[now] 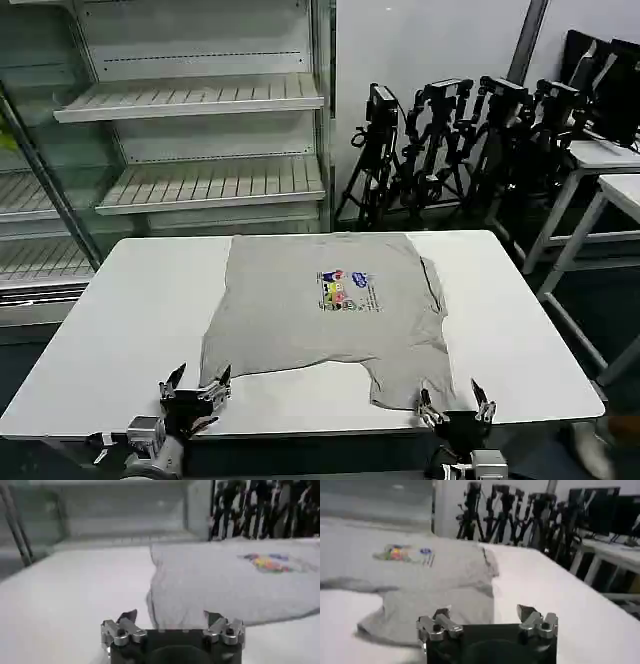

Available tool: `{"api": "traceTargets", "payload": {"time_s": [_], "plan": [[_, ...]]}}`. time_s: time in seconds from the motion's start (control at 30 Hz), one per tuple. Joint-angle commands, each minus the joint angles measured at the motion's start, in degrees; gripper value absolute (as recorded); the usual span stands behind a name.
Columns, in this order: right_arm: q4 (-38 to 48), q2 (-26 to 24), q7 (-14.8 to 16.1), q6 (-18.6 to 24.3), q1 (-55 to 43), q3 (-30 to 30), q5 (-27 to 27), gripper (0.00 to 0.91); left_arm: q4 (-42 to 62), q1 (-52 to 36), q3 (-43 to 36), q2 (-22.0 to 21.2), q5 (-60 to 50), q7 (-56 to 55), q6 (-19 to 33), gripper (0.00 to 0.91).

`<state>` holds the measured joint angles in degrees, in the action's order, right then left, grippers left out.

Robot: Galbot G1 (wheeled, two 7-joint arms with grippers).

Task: Fold and organize the clothes.

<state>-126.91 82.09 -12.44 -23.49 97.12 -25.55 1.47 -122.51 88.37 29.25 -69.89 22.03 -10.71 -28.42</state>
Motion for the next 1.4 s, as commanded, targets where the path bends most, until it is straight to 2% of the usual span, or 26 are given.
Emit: {"api": "traceTargets", "payload": {"time_s": [0.03, 0.47, 0.6, 0.93, 1.2, 1.4], "plan": [[1.32, 0.51, -0.15, -1.93, 0.26, 0.12, 1.95, 0.000, 2.28, -1.15, 0.27, 1.15, 5.04, -0.23, -3.24, 0.010], [1.02, 0.21, 0.11, -1.61, 0.44, 0.36, 6.06, 0.000, 0.30, -0.10, -0.11, 0.63, 5.31, 1.14, -2.63, 0.020], [0.26, 0.13, 0.11, 0.29, 1.08, 0.42, 6.47, 0.000, -0.87, 0.48, -0.07, 0.52, 5.37, 1.74, -2.37, 0.020], [-11.16, -2.17, 0.42, 6.03, 10.79, 0.44, 3.08, 0.000, -10.85, 6.05, 1.32, -1.22, 3.91, 1.42, -2.28, 0.020], [-17.28, -5.42, 0.30, 6.97, 16.54, -1.12, 2.61, 0.000, -14.94, 10.52, 4.29, -1.48, 3.50, 1.51, -3.38, 0.020], [-20.20, -5.75, 0.33, 7.69, 17.60, -1.18, 2.69, 0.000, -16.94, 12.71, 7.86, -0.66, 4.24, 1.48, -4.25, 0.020]]}}
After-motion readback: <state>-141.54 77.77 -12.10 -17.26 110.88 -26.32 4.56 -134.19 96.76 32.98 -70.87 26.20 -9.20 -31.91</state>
